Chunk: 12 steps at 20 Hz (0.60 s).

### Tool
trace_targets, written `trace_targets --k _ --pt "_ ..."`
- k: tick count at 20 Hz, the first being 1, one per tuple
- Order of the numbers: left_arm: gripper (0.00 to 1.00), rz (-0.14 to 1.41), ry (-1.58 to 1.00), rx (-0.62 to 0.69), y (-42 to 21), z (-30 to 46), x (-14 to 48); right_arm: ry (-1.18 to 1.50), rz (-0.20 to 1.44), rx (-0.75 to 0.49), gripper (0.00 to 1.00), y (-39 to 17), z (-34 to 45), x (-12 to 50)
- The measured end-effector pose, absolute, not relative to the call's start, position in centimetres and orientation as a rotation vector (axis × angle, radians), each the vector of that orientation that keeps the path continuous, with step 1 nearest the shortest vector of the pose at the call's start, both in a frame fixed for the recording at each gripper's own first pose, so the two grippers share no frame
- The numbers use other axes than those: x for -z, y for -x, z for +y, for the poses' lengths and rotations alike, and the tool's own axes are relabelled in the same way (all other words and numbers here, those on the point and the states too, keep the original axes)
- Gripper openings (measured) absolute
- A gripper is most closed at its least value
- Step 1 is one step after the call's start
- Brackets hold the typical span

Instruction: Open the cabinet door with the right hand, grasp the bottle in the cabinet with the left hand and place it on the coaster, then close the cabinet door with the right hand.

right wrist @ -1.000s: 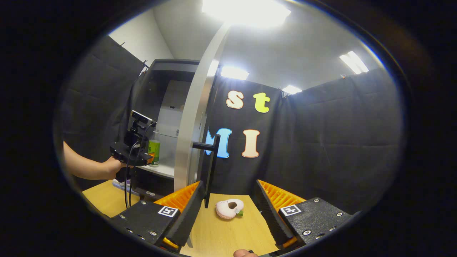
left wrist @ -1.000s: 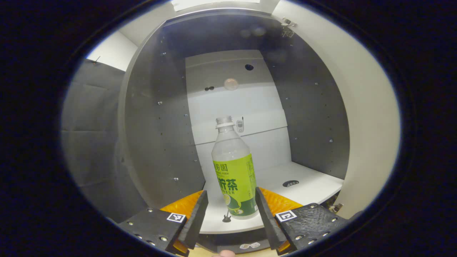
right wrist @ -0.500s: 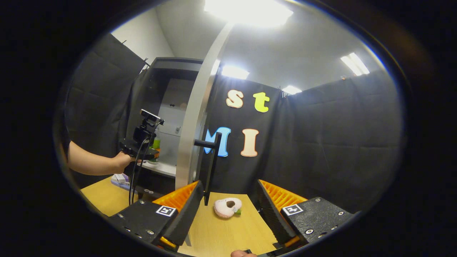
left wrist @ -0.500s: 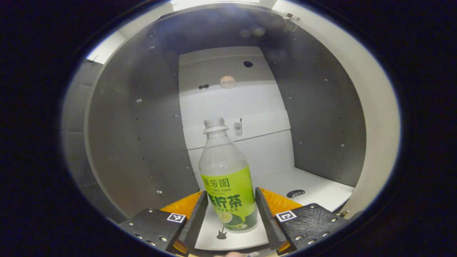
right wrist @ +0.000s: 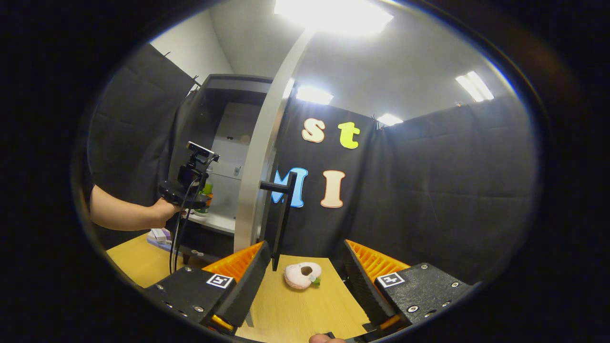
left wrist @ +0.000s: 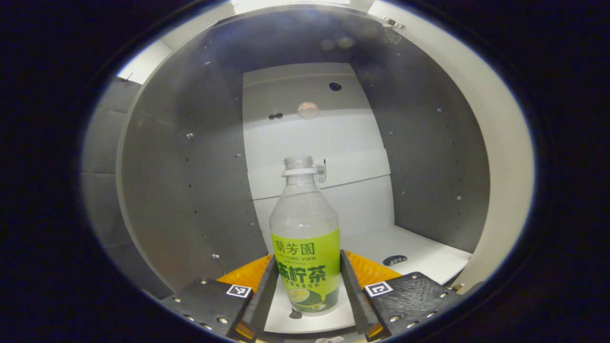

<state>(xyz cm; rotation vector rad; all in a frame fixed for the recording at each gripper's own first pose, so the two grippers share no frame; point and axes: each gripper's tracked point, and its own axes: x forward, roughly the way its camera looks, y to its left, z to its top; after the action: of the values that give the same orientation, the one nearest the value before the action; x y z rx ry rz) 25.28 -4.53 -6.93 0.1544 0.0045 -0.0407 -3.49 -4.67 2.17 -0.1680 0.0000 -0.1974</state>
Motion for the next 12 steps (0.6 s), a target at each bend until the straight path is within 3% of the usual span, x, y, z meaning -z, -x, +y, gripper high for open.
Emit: trace_targets --k 1,2,5,6,9,12 --pt "0.66 -0.007 -0.159 0.039 -25.0 -4.4 6.3 0.161 -0.005 0.193 0.94 3.6 -4.7 -2.2" --pt "0.7 -0.018 -0.16 0.042 -24.6 -4.5 5.7 0.156 -0.007 0.188 0.95 3.5 -4.8 -2.1" --pt "0.7 -0.032 -0.169 0.045 -23.4 -4.8 4.9 0.139 -0.013 0.177 0.95 3.7 -5.3 -1.8" --pt "0.75 -0.035 -0.167 0.039 -22.9 -4.7 4.7 0.13 -0.016 0.167 0.95 3.6 -5.3 -1.7" --pt "0.75 -0.043 -0.184 0.037 -22.7 -4.5 4.8 0.112 -0.022 0.155 0.95 3.4 -6.2 -1.4" --pt "0.6 -0.047 -0.184 0.034 -22.6 -4.5 4.9 0.105 -0.01 0.15 0.95 3.3 -7.0 -1.0"
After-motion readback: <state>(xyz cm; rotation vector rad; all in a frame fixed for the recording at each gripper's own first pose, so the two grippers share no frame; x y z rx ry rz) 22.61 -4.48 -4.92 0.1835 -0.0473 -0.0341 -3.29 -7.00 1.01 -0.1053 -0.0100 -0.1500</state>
